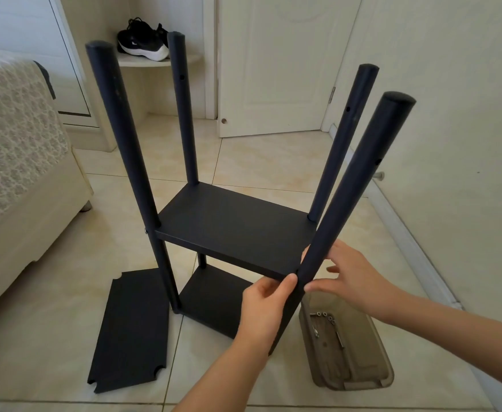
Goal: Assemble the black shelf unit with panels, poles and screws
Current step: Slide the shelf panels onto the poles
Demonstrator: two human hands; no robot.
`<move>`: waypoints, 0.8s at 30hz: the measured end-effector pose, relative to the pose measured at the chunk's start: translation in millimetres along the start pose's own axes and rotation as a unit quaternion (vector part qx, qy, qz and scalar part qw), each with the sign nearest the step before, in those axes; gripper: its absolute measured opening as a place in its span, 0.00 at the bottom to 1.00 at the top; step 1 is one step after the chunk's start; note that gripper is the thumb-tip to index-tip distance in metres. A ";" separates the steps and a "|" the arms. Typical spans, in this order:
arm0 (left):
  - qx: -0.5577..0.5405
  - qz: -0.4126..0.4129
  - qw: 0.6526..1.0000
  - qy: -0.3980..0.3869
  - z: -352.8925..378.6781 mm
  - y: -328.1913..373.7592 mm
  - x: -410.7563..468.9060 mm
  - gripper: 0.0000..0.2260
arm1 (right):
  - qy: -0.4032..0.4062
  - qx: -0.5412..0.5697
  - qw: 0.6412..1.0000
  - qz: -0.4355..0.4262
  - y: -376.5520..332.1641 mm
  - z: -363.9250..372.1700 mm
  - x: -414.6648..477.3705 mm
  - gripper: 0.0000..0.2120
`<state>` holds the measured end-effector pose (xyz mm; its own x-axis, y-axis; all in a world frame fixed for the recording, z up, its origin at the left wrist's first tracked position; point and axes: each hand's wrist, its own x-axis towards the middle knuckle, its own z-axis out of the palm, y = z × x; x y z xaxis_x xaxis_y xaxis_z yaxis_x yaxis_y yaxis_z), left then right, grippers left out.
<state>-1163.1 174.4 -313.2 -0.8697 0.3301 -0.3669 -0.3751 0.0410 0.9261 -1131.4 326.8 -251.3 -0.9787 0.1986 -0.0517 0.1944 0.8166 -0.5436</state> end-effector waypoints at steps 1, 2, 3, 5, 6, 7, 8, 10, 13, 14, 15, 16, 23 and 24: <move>0.062 0.051 0.996 0.044 -2.2 -2.6 -2.3 0.07 | 0.001 -0.003 1.000 0.000 -1.0 -0.7 -0.2 0.26; 0.137 0.103 0.981 0.092 -5.1 -5.1 -5.1 0.07 | 0.001 -0.005 1.000 0.002 -1.9 -1.3 -0.6 0.26; 0.211 0.157 0.956 0.134 -8.3 -7.0 -7.8 0.08 | 0.002 -0.008 1.000 0.002 -2.6 -1.8 -1.0 0.27; 0.317 0.302 0.883 0.170 -12.5 -7.2 -10.0 0.08 | 0.001 -0.017 1.000 -0.003 -3.5 -3.2 -1.4 0.27; 0.353 0.374 0.842 0.164 -13.1 -5.6 -9.6 0.09 | 0.001 -0.017 1.000 -0.008 -3.5 -3.7 -1.3 0.27; 0.378 0.425 0.808 0.151 -12.0 -3.4 -8.6 0.12 | 0.001 -0.016 1.000 -0.015 -3.0 -4.4 -0.8 0.26; 0.396 0.452 0.788 0.136 -10.4 -0.8 -6.8 0.16 | 0.001 -0.015 1.000 -0.020 -2.7 -4.9 -0.6 0.24; 0.422 0.456 0.776 0.113 -6.4 4.8 -0.9 0.20 | 0.002 -0.016 1.000 -0.023 -1.8 -5.4 -1.7 0.22; 0.430 0.442 0.782 0.092 -3.7 8.4 7.4 0.18 | -0.001 -0.014 0.999 -0.036 0.0 -6.7 -2.0 0.22; 0.427 0.437 0.786 0.087 -3.5 9.1 9.4 0.17 | -0.012 -0.002 0.999 -0.038 1.6 -8.4 -1.6 0.21; 0.424 0.433 0.791 0.081 -3.5 9.0 11.3 0.16 | -0.031 0.029 0.999 -0.034 4.1 -10.9 -0.1 0.19; 0.421 0.430 0.795 0.077 -3.7 8.3 12.7 0.15 | -0.054 0.079 0.995 -0.022 7.1 -14.2 1.6 0.16; 0.428 0.422 0.797 0.065 -4.0 7.3 13.9 0.16 | -0.052 0.367 0.898 0.235 21.3 -8.4 15.1 0.09; 0.430 0.420 0.797 0.064 -4.2 7.8 13.7 0.16 | -0.076 0.387 0.884 0.249 19.5 -3.2 16.1 0.11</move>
<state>-1179.3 175.2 -311.4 -0.7446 0.4847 0.4589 0.6666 0.5059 0.5474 -1143.2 347.6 -260.1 -0.7935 0.3064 -0.5259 0.5578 0.0203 -0.8297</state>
